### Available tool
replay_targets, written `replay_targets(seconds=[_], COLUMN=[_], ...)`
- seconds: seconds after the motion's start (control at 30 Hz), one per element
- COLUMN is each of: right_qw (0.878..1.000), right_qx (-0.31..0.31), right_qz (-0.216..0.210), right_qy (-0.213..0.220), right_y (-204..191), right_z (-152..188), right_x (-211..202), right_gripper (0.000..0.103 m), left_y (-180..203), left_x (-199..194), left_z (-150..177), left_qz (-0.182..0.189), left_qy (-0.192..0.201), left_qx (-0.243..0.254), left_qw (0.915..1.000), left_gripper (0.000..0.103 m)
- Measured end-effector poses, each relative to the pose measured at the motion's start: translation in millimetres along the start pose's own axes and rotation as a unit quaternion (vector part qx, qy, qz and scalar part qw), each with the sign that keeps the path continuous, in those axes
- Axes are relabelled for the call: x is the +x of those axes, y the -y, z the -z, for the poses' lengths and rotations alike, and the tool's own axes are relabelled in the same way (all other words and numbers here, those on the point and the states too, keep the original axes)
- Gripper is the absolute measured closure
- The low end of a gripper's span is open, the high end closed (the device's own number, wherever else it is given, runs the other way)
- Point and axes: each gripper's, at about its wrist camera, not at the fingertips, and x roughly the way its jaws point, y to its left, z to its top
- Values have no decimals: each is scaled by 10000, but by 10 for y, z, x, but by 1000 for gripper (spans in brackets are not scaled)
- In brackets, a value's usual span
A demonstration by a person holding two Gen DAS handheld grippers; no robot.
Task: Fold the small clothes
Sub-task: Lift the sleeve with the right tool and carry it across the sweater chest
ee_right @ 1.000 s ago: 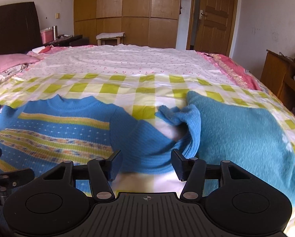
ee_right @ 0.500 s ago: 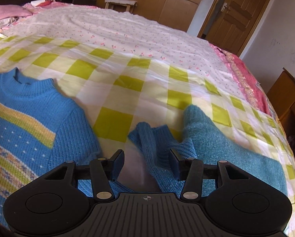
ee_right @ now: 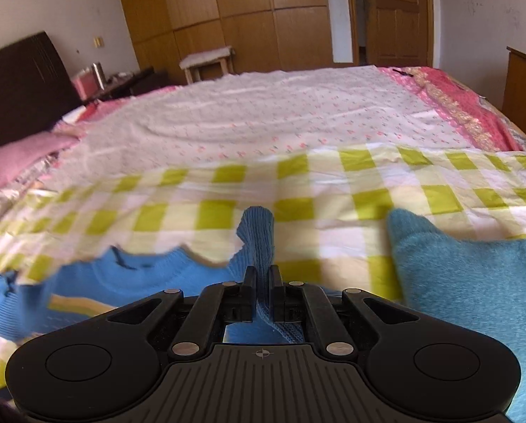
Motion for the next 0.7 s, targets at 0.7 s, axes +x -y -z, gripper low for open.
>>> replay_targets(seconds=[0.7], right_qw=[9682], right_qx=[-774], right_qz=[-2011], right_qy=[-1275], right_y=[-1841], right_z=[873], right_x=[563], right_gripper=[90], left_y=[-737], left_x=[-232], left_z=[168], left_qz=[-160], left_qy=[90], left_qx=[-585], left_qw=[9981], left_gripper=[0])
